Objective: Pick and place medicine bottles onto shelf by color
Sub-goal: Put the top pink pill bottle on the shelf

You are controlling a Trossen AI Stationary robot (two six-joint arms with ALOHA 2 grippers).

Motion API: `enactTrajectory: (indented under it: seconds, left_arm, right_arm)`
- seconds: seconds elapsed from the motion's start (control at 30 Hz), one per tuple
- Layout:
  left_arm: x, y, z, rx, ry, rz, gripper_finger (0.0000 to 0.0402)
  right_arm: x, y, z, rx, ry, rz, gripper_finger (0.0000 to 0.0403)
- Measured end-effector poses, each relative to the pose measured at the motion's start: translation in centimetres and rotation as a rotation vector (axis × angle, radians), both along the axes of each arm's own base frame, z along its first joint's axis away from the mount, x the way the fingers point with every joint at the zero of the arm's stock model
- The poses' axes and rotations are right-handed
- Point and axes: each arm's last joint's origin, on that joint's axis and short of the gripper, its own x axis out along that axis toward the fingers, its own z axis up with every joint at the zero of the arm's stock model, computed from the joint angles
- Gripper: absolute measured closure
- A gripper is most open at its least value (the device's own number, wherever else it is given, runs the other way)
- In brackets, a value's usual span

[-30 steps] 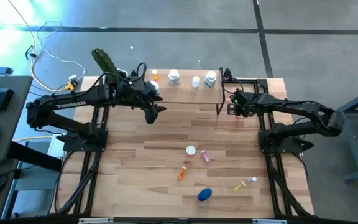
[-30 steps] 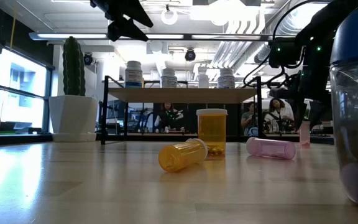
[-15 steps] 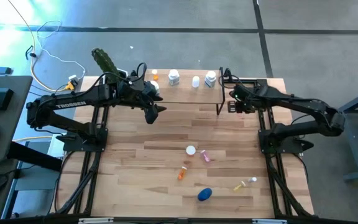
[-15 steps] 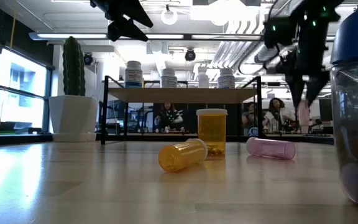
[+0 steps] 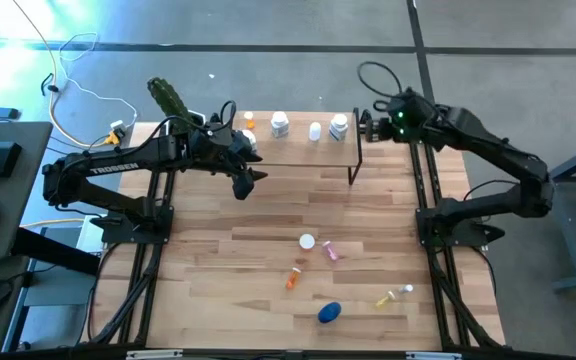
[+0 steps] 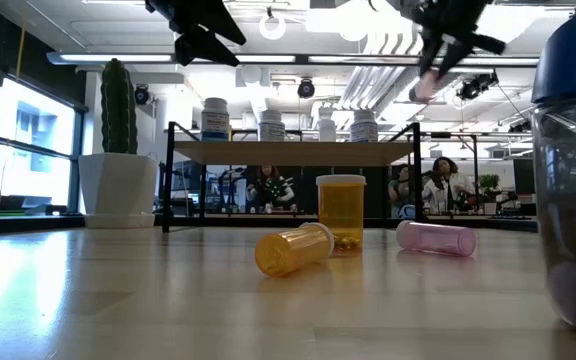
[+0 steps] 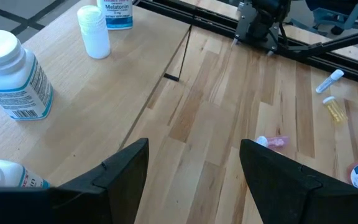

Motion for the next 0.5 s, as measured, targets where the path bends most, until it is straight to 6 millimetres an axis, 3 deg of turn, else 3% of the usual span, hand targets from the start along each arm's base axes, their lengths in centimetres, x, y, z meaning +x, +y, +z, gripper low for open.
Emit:
enactTrajectory:
  seconds: [0.23,0.37,0.5]
  left_arm:
    - [0.0,0.0,0.0,0.0,0.0,0.0,0.0158]
    - [0.0,0.0,0.0,0.0,0.001,0.0,0.0158]
    - [0.0,0.0,0.0,-0.002,0.005,0.0,0.0158]
  right_arm:
    - [3.4,-1.2,2.5,-0.058,0.023,0.14,0.0304]
    - [5.7,-1.4,2.2,0.008,0.084,0.217,0.0304]
    - [7.6,-1.6,0.6,0.079,0.168,0.288,0.0304]
